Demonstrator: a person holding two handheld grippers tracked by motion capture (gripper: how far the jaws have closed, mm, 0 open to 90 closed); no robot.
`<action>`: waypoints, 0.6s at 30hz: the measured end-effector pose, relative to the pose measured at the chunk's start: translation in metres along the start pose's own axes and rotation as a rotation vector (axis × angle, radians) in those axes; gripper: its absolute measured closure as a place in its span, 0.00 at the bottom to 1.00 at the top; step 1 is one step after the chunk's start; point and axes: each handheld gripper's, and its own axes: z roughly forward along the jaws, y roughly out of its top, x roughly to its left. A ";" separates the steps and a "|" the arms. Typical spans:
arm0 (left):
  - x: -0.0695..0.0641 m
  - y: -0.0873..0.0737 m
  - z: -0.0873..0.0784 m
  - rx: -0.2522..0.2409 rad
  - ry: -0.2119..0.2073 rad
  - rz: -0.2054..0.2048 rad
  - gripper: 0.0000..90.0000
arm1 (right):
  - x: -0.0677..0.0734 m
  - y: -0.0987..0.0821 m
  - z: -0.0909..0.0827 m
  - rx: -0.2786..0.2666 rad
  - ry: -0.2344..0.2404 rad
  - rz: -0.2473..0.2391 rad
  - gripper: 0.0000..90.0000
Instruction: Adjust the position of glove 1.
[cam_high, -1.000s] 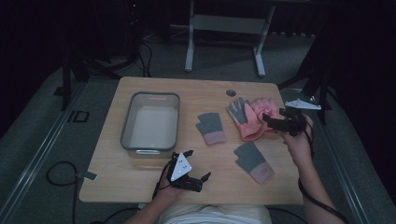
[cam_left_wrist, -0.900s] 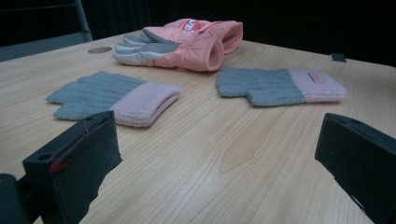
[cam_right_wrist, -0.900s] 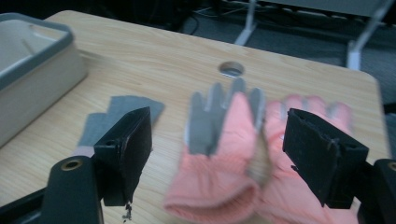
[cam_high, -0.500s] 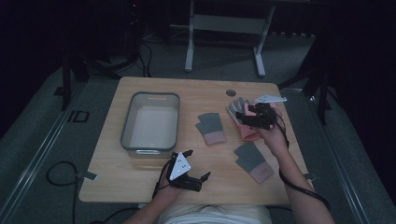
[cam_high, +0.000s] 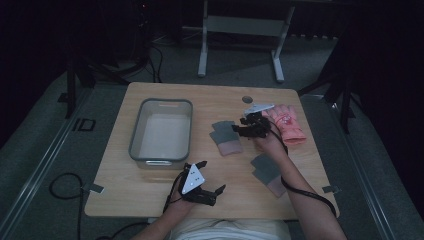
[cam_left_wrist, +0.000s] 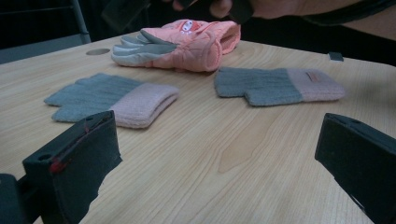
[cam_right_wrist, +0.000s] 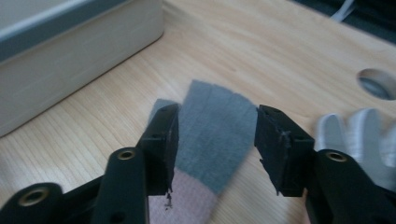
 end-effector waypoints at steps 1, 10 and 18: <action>0.000 0.000 0.000 0.000 0.001 0.001 0.00 | 0.001 0.000 0.005 0.012 0.005 -0.002 0.57; -0.001 0.000 0.000 0.000 0.001 0.007 0.00 | 0.009 -0.004 0.044 0.085 0.026 -0.070 0.62; -0.001 0.000 0.000 -0.002 0.004 0.007 0.00 | 0.005 -0.009 0.071 0.166 0.014 -0.088 0.65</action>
